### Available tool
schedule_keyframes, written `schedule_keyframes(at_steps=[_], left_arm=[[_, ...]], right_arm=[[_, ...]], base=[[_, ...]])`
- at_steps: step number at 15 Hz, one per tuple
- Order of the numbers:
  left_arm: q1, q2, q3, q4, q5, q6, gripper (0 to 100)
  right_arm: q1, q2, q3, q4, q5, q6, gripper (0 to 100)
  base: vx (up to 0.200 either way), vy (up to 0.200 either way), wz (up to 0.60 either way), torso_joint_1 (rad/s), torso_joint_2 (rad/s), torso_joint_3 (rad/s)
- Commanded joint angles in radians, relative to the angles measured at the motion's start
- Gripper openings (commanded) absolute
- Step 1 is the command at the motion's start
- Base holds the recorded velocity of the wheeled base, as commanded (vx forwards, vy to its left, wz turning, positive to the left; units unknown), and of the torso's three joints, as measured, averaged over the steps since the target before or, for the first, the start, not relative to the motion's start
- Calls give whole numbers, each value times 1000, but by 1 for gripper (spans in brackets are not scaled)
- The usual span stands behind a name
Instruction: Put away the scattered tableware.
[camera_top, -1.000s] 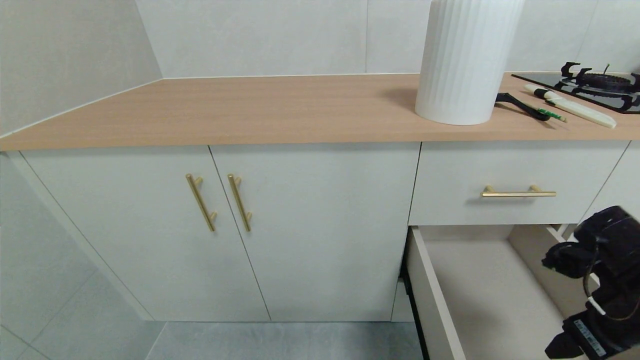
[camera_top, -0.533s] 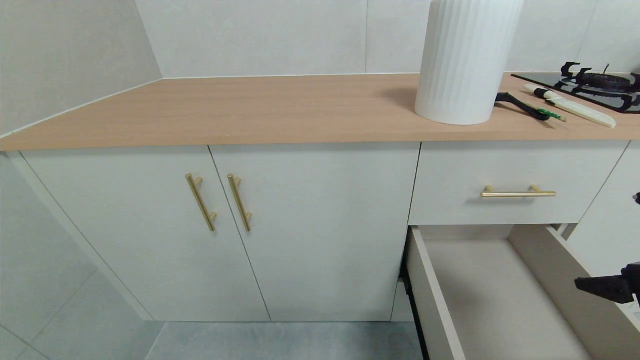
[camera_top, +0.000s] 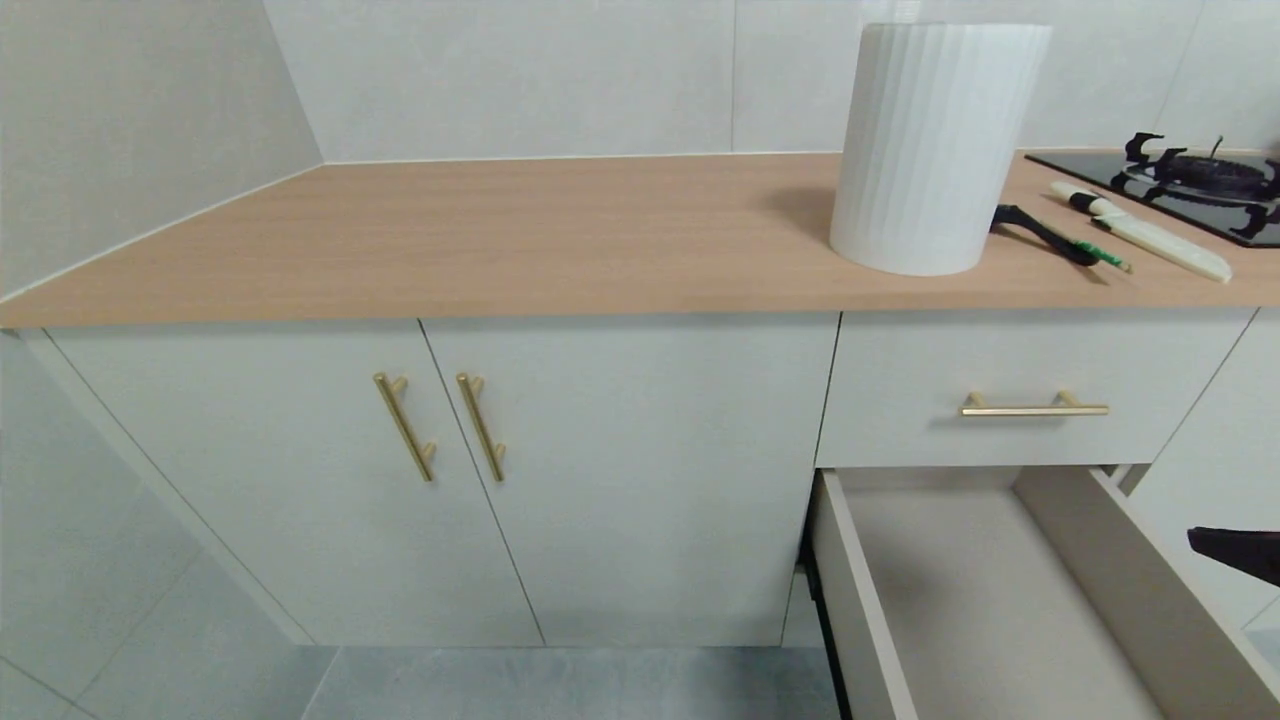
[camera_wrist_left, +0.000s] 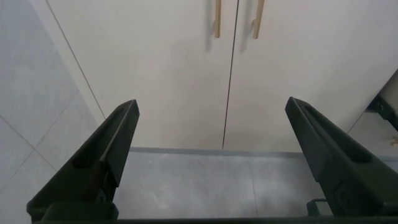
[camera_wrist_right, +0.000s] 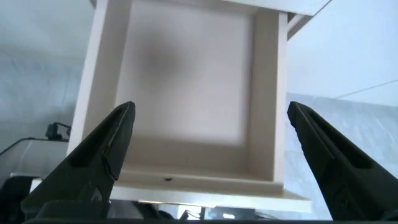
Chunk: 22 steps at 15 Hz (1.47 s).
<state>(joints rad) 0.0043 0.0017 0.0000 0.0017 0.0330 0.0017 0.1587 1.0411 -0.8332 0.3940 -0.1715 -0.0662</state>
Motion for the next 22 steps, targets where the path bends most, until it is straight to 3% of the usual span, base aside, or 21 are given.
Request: schedule_keyframes(at_steps=[1,9,14,18,19,20,21,22], left_arm=[[0,1,0,0,1,0,100],[0,1,0,0,1,0,100],[0,1,0,0,1,0,100],[0,1,0,0,1,0,100],[0,1,0,0,1,0,100],[0,1,0,0,1,0,100],[0,1,0,0,1,0,100],[0,1,0,0,1,0,100]], right_arm=[[1,-13,-1,-1,0,-1,100],[1,-7,0,-11,4,-7,100],[-1,66,-14,-103,-5,-3,100],[-44,344,-247,-115,-6,39,100],[-44,462,-345,-72,-6,120,100],[-44,462,-345,-72,-6,120,100],[-44,586,-483,9,-8,197,100],[-44,640,-541,35,-8,209,100]], base=[[0,0,0,66,-564,-286],[0,0,0,201,-479,-269],[0,0,0,149,-328,-183],[0,0,0,7,-15,-8],[0,0,0,0,0,0],[0,0,0,0,0,0],[0,0,0,0,0,0],[0,0,0,0,0,0]])
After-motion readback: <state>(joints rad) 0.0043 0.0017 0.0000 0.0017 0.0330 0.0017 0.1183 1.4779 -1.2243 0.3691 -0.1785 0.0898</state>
